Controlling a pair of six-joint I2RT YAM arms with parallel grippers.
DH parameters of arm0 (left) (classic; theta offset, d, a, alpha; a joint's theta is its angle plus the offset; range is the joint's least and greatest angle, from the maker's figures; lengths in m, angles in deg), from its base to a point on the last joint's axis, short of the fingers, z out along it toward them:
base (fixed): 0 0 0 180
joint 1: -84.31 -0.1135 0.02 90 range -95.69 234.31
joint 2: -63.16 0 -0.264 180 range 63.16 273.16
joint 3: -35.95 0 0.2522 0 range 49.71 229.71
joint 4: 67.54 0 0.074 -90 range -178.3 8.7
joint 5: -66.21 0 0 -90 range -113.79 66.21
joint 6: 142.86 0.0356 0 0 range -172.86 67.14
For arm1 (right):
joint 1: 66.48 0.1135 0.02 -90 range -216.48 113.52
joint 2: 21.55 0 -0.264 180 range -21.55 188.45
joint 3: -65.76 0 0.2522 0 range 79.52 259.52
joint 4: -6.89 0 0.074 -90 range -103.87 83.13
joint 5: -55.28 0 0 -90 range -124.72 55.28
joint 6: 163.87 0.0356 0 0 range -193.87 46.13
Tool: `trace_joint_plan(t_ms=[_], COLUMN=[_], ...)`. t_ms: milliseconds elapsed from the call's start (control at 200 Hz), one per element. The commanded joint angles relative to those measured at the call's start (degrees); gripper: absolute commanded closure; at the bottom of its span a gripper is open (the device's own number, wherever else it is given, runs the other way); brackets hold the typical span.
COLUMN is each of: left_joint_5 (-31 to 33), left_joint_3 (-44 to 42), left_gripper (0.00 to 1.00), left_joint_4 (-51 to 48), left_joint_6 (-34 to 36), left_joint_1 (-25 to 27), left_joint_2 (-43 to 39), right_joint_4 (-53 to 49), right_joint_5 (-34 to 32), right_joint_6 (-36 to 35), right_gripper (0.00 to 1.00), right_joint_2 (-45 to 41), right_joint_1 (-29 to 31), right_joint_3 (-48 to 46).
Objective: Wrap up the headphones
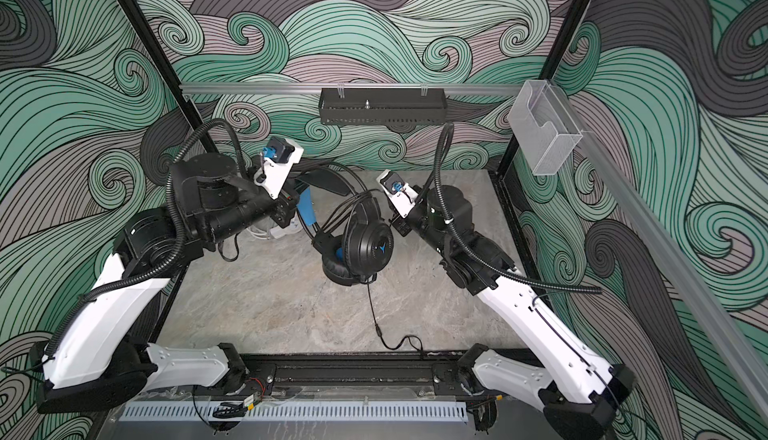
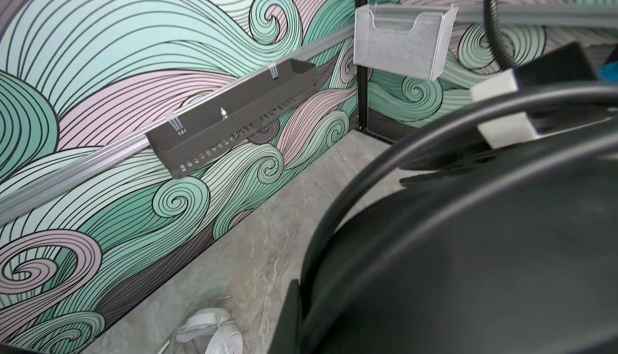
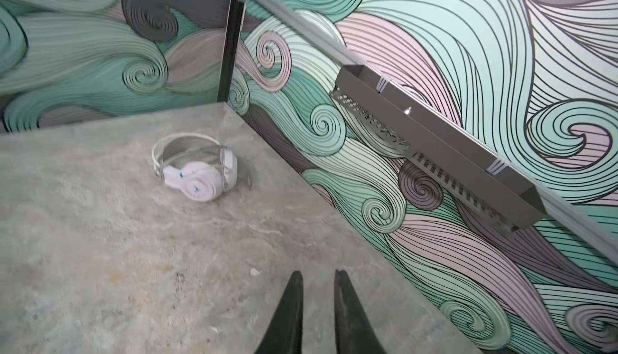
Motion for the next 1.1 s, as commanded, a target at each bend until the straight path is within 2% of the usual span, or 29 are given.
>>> trace_joint_plan(t_ms=[0,125,365,650,1096], left_joint_5=[-4.5,-6.5,-8.8,-0.1,11.5], left_joint_3=[6.4,10.2,17.0,13.6,13.8], left_gripper=[1.00,1.00,1.00,1.00,1.00], left_joint_4=[1.0,1.5,4.4,15.6,21.1], left_joint_6=[-5.6,-7.5,-14.1,-26.3,-33.8], left_joint_1=[0.1,0.1,0.1,0.1,0.0], left_joint_2=[0.8,1.9,4.9,3.8,4.1], right_joint_4=[9.5,13.5,17.1,18.6,17.9], right_joint_5=[6.1,9.1,12.4,13.8,17.0], right_joint_6=[10.7,16.8,22.2,24.5,26.9], right_gripper=[0.80,0.79,0.80,0.85,0.94], right_joint_2=[-1.4,-1.2,-0.6,-0.7,-1.7], right_joint_1=[-2.7,-4.1,-4.6,-4.7,-4.6], right_joint_3=[-2.0,-4.0,-6.7,-11.6,-16.4])
